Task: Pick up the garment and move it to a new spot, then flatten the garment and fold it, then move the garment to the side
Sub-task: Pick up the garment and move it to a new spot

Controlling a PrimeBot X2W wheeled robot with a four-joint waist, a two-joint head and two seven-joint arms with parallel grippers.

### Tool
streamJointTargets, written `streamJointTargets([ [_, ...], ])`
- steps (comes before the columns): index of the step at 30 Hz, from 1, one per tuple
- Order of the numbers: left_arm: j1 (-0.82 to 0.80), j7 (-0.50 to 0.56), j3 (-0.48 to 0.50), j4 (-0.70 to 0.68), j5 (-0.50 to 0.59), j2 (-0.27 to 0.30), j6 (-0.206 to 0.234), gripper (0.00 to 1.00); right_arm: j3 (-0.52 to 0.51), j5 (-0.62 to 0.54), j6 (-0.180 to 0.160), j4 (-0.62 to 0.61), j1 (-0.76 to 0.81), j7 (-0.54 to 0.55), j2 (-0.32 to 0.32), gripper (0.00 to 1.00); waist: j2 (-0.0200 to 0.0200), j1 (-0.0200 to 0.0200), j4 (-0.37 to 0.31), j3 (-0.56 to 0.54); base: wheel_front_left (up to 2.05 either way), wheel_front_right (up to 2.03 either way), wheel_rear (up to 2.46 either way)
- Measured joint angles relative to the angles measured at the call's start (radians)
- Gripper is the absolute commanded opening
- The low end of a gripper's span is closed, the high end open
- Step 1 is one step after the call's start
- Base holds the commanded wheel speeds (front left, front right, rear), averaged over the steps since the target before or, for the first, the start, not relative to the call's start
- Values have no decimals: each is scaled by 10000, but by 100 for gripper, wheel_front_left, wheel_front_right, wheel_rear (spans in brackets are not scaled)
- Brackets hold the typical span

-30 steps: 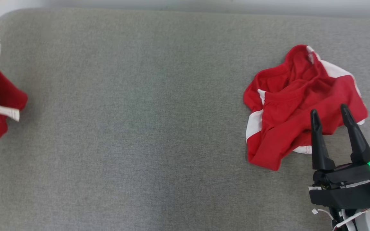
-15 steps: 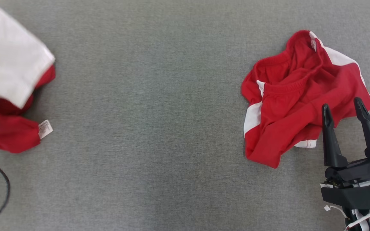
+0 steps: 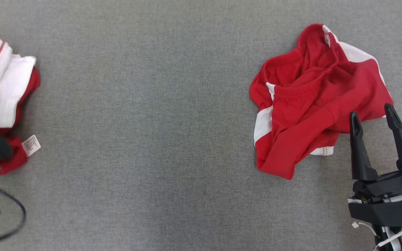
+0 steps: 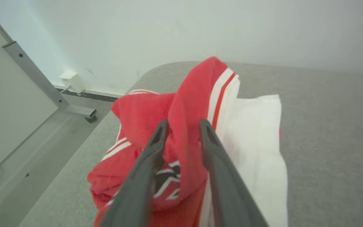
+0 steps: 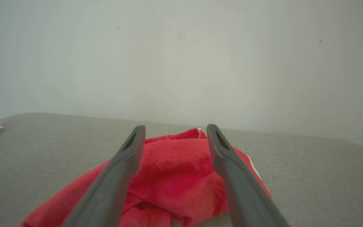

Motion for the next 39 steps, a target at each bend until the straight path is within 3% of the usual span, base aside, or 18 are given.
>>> streamJointTargets([
  [4, -113, -21, 616, -1779, 767, 102, 36, 100, 56, 0, 0, 173, -37, -77, 230, 100, -1, -1, -5, -268, 0, 0, 0],
  [13, 777, -23, 575, -4339, 1929, -905, -174, 100, 71, 155, 0, 1078, 50, -207, 731, 100, -1, -3, -481, -1203, 0, 0, 0],
  [24, 2490, -23, 343, -5705, 2069, -2123, 8, 100, 268, 316, 0, 1952, 502, -224, 861, 100, -1, -3, -1365, -2250, 0, 0, 0],
  [32, 4675, -23, 303, -6389, 2286, -2475, 44, 100, 324, 316, 0, 2393, 972, -242, 1032, 100, -2, -3, -1590, -3097, 0, 0, 0],
  [39, 6263, -23, 424, -6809, 2217, -2633, 92, 100, 343, 360, 0, 2757, 1299, -245, 1026, 100, -2, -3, -1337, -3604, 0, 0, 0],
])
